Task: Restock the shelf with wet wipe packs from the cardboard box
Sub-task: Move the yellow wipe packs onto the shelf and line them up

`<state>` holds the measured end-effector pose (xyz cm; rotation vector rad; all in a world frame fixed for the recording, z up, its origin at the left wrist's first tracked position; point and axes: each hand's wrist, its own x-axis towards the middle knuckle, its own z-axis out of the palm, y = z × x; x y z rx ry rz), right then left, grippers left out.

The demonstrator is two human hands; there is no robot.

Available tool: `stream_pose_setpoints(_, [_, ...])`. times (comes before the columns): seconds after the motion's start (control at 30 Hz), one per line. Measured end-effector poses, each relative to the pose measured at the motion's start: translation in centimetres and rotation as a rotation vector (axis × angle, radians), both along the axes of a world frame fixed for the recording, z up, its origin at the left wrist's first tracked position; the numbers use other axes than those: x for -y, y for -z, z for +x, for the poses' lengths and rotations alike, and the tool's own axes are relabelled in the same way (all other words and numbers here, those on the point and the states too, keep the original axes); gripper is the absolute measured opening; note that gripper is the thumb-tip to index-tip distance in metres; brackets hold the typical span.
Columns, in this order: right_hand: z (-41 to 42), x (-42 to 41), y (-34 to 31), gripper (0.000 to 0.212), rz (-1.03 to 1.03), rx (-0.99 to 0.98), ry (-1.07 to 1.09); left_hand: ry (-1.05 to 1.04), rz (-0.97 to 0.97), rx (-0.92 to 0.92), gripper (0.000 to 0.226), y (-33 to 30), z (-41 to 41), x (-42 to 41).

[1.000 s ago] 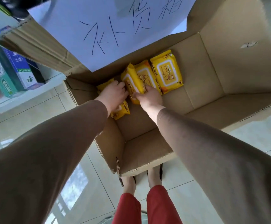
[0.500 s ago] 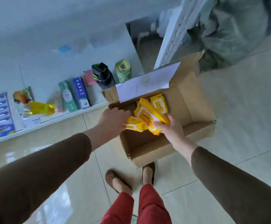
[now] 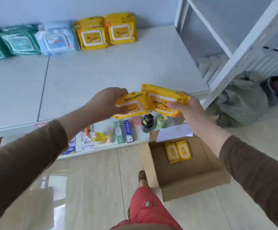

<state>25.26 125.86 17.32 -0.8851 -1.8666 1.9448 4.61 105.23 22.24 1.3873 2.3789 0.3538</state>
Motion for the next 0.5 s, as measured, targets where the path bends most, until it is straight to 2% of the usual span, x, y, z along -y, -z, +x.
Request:
stream_pose_setpoints(0.2, [-11.1,-4.4,-2.2,0.024,0.050,-0.059,-0.029,-0.166,0.109,-0.003,0.033,-2.9,-10.1,-1.3])
stream_pose_setpoints(0.4, [-23.1,-11.5,-1.2,0.029,0.079,-0.006,-0.055,-0.264,0.085,-0.040,0.039,-2.2,-21.0,-5.8])
stream_pose_setpoints(0.5, [-28.7,-14.3,-0.7,0.029,0.094,0.028,-0.091,-0.295,0.021,-0.069,0.049,-1.1,-25.8,-8.0])
